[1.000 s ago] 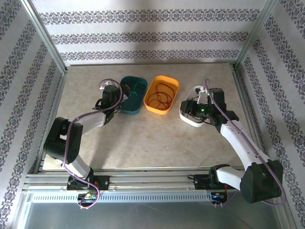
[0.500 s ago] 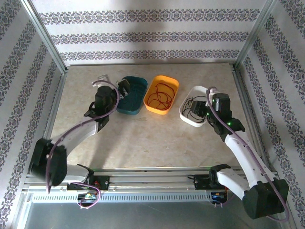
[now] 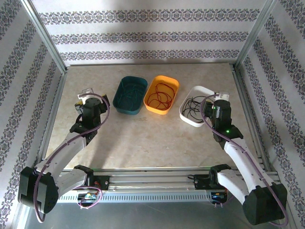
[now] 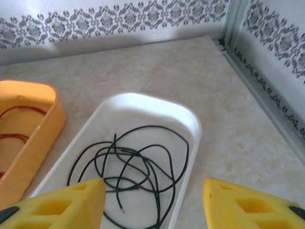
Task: Untangle the cables
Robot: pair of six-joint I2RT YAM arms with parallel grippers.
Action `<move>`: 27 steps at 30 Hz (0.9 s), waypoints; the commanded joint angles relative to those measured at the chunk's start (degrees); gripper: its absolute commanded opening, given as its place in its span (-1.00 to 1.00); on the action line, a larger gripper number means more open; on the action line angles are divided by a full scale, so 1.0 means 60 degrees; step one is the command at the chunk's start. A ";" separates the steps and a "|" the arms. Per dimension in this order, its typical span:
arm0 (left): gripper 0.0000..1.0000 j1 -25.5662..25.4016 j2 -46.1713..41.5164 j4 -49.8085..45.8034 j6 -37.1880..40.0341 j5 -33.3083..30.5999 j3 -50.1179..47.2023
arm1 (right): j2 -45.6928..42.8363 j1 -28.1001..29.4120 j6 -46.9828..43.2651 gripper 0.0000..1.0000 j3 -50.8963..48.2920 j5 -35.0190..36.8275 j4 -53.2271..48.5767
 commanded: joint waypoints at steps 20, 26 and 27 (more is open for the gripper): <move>0.98 0.1144 0.3005 0.3485 0.1941 -0.1115 -0.1739 | 0.4552 0.0496 -0.1928 0.96 -0.1975 0.3037 0.7939; 0.98 0.1371 0.4720 0.9659 0.3176 -0.0036 -0.3028 | 0.5267 -0.0336 -0.1829 0.96 -0.2262 0.0758 0.9143; 0.98 0.1282 0.4442 0.8664 0.3016 0.0054 -0.2828 | 0.5316 -0.0695 -0.1633 0.96 -0.2468 -0.0032 0.9575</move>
